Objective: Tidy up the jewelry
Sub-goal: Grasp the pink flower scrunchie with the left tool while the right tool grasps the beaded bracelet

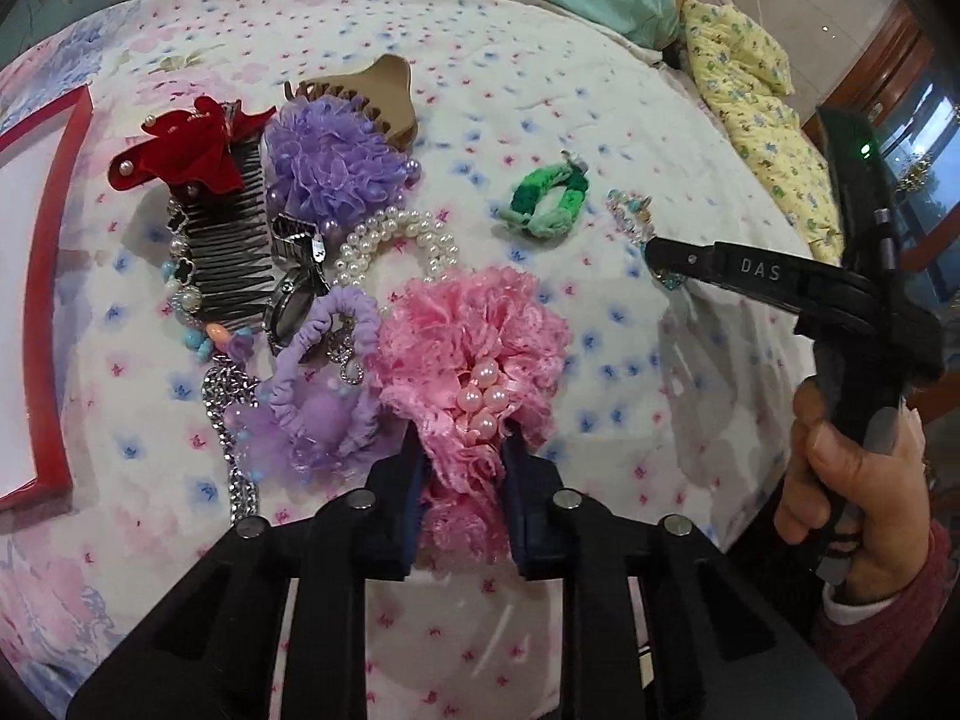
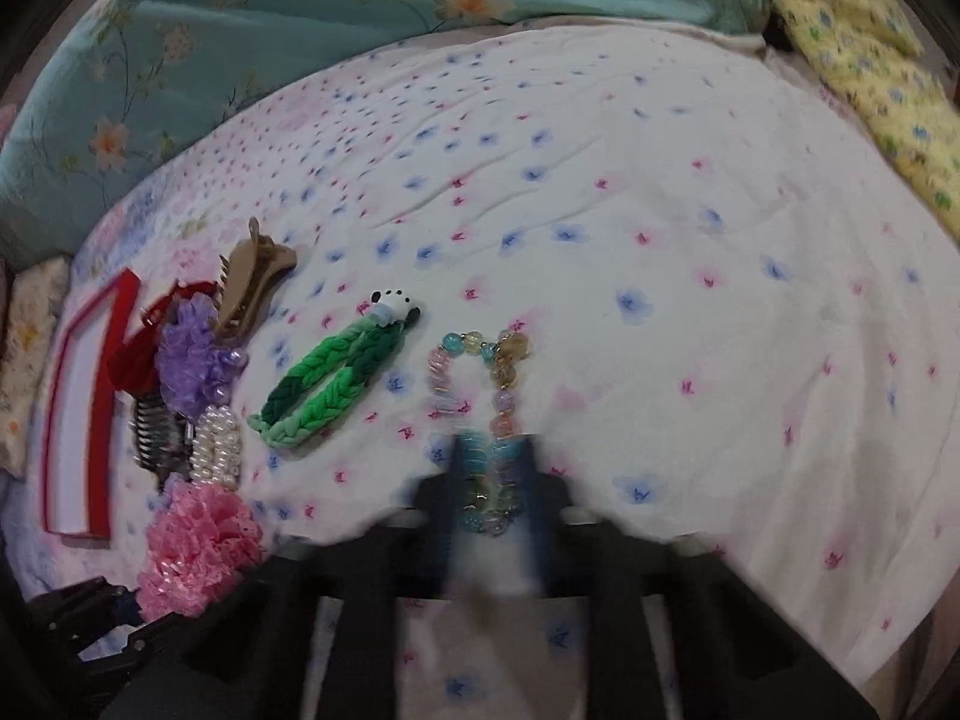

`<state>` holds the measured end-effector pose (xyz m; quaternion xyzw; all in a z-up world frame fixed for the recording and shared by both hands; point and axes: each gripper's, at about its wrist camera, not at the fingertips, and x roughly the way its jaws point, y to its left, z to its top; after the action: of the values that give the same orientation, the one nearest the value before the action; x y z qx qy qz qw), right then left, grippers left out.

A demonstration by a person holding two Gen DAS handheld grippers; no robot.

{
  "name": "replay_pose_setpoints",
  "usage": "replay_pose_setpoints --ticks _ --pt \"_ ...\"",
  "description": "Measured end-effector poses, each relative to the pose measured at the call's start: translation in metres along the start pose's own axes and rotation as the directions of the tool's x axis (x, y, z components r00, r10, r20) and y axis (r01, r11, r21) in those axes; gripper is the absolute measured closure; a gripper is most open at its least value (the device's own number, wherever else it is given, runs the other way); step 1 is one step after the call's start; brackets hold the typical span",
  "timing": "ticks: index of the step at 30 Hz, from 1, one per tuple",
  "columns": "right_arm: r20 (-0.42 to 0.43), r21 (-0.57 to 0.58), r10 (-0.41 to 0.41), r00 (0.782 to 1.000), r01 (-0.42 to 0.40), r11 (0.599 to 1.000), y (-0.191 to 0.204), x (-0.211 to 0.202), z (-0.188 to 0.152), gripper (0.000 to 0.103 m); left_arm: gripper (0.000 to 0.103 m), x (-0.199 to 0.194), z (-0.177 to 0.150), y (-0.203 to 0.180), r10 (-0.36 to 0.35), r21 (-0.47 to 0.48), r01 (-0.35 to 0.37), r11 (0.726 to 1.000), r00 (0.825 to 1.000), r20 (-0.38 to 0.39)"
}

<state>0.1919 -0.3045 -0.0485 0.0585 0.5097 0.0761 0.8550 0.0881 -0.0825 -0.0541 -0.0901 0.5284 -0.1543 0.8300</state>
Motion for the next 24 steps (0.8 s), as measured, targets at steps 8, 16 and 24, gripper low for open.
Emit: replay_pose_setpoints --ticks 8,16,24 --pt "0.041 -0.009 0.096 0.995 -0.095 0.995 0.012 -0.026 -0.009 0.096 0.085 -0.042 -0.01 0.017 -0.015 -0.027 0.017 0.999 0.997 0.078" --pt "0.051 -0.072 0.184 0.982 -0.18 0.981 0.052 -0.051 -0.022 0.096 0.085 -0.081 -0.018 0.053 0.029 -0.113 -0.011 0.994 0.987 0.161" --pt "0.031 -0.181 0.298 0.954 -0.288 0.94 0.114 -0.071 -0.032 0.096 0.085 -0.107 -0.035 0.095 0.099 -0.215 -0.055 0.975 0.975 0.2"
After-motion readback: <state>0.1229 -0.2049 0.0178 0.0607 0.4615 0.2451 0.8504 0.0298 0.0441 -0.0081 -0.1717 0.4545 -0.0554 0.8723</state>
